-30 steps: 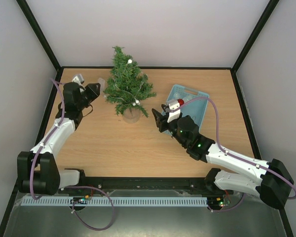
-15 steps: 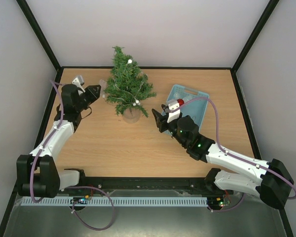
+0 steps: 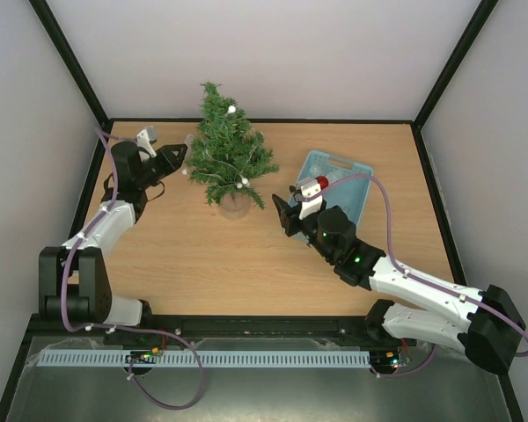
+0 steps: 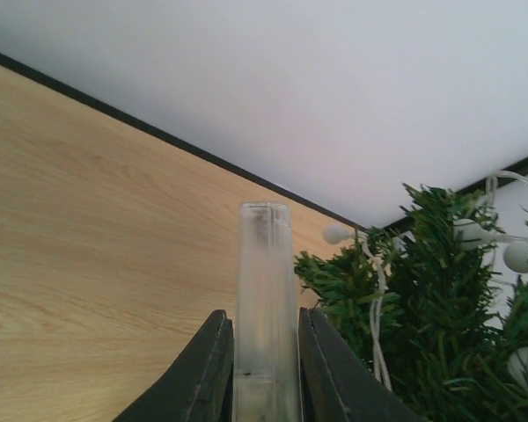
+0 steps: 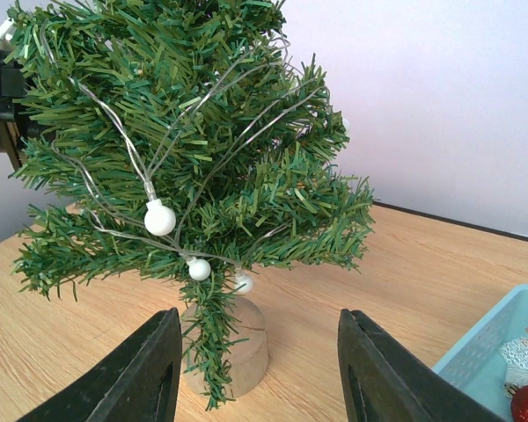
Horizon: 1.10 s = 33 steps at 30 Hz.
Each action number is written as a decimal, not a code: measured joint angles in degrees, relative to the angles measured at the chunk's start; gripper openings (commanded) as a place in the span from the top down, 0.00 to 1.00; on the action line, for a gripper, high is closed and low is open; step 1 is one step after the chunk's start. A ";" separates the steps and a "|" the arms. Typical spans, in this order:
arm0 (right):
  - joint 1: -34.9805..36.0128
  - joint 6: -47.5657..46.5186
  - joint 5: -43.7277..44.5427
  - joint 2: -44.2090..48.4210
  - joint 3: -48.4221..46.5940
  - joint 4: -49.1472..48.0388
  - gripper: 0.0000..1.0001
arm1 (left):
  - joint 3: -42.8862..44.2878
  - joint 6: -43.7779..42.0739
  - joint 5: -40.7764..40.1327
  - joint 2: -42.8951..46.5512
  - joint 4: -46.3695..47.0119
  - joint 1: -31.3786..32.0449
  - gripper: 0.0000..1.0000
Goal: Decorate the small christmas tree
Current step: Wrap the decoration item around the Christmas tree.
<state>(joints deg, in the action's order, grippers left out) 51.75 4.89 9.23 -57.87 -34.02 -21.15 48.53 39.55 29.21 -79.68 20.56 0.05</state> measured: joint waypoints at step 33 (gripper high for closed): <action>0.00 -0.13 -0.85 -0.74 -0.26 -0.02 0.53 | 2.86 -0.35 12.24 -8.96 9.46 0.00 0.75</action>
<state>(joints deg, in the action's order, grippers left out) 51.75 4.75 8.38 -58.61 -34.28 -21.17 51.40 39.20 41.45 -88.64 30.02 0.05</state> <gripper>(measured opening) 0.471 0.225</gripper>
